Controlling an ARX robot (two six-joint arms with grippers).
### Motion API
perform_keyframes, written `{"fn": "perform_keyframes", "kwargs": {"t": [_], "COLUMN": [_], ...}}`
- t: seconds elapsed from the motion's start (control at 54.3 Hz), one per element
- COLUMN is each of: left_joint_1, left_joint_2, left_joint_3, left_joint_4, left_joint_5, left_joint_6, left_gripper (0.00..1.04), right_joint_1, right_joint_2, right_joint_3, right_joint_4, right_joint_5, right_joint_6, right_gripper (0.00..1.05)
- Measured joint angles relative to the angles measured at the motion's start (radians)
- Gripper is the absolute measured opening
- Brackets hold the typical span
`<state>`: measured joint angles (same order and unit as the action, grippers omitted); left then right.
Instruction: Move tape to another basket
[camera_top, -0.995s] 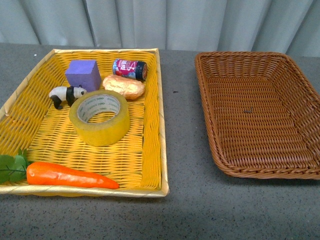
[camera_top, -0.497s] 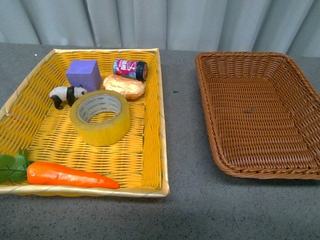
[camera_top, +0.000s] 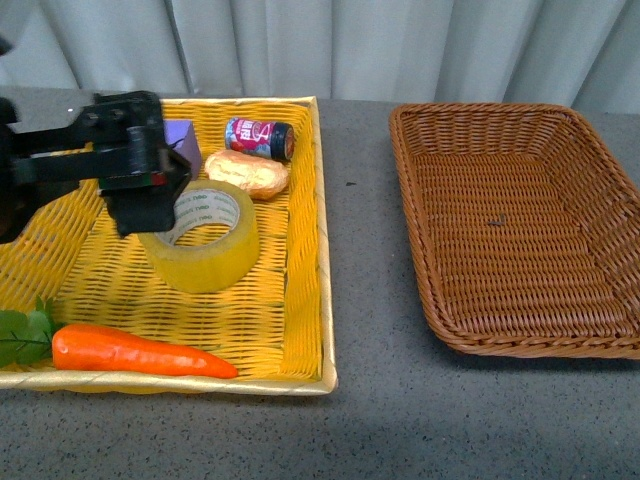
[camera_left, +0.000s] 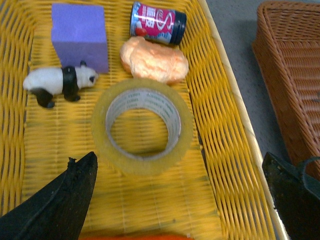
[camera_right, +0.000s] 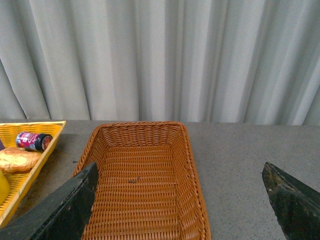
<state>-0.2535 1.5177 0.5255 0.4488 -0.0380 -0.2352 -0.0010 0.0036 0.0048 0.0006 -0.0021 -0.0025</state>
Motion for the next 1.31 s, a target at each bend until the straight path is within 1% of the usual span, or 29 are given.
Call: {"fn": "perform_keyframes", "kwargs": {"t": [0.055, 0.092, 0.258, 0.405, 0.479, 0.589, 0.792, 1.105, 1.142, 1.216, 1.234, 1.308], "left_joint_1": [-0.003, -0.003, 0.021, 0.046, 0.057, 0.071, 0.076, 0.077, 0.077, 0.079, 0.08, 0.08], "left_joint_2": [0.071, 0.108, 0.305, 0.386, 0.414, 0.443, 0.471, 0.521, 0.525, 0.53, 0.532, 0.534], "left_joint_3": [0.055, 0.092, 0.27, 0.348, 0.368, 0.404, 0.437, 0.486, 0.491, 0.502, 0.505, 0.513], "left_joint_4": [0.0, -0.026, -0.174, -0.251, -0.251, -0.302, -0.401, -0.45, -0.454, -0.463, -0.463, -0.471], "left_joint_5": [-0.007, -0.001, -0.039, -0.074, -0.114, -0.124, -0.126, -0.123, -0.124, -0.12, -0.12, -0.121], "left_joint_6": [0.008, 0.004, -0.038, -0.057, -0.058, -0.06, -0.07, -0.1, -0.103, -0.112, -0.114, -0.116], "left_gripper": [0.98, 0.98, 0.98, 0.98, 0.98, 0.98, 0.98, 0.98, 0.96, 0.86, 0.8, 0.64], "right_joint_1": [0.0, 0.0, 0.0, 0.0, 0.0, 0.0, 0.0, 0.0, 0.0, 0.0, 0.0, 0.0], "right_joint_2": [0.0, 0.0, 0.0, 0.0, 0.0, 0.0, 0.0, 0.0, 0.0, 0.0, 0.0, 0.0], "right_joint_3": [0.0, 0.0, 0.0, 0.0, 0.0, 0.0, 0.0, 0.0, 0.0, 0.0, 0.0, 0.0], "right_joint_4": [0.0, 0.0, 0.0, 0.0, 0.0, 0.0, 0.0, 0.0, 0.0, 0.0, 0.0, 0.0], "right_joint_5": [0.0, 0.0, 0.0, 0.0, 0.0, 0.0, 0.0, 0.0, 0.0, 0.0, 0.0, 0.0], "right_joint_6": [0.0, 0.0, 0.0, 0.0, 0.0, 0.0, 0.0, 0.0, 0.0, 0.0, 0.0, 0.0], "right_gripper": [0.96, 0.96, 0.96, 0.96, 0.96, 0.96, 0.96, 0.96, 0.96, 0.96, 0.96, 0.96]}}
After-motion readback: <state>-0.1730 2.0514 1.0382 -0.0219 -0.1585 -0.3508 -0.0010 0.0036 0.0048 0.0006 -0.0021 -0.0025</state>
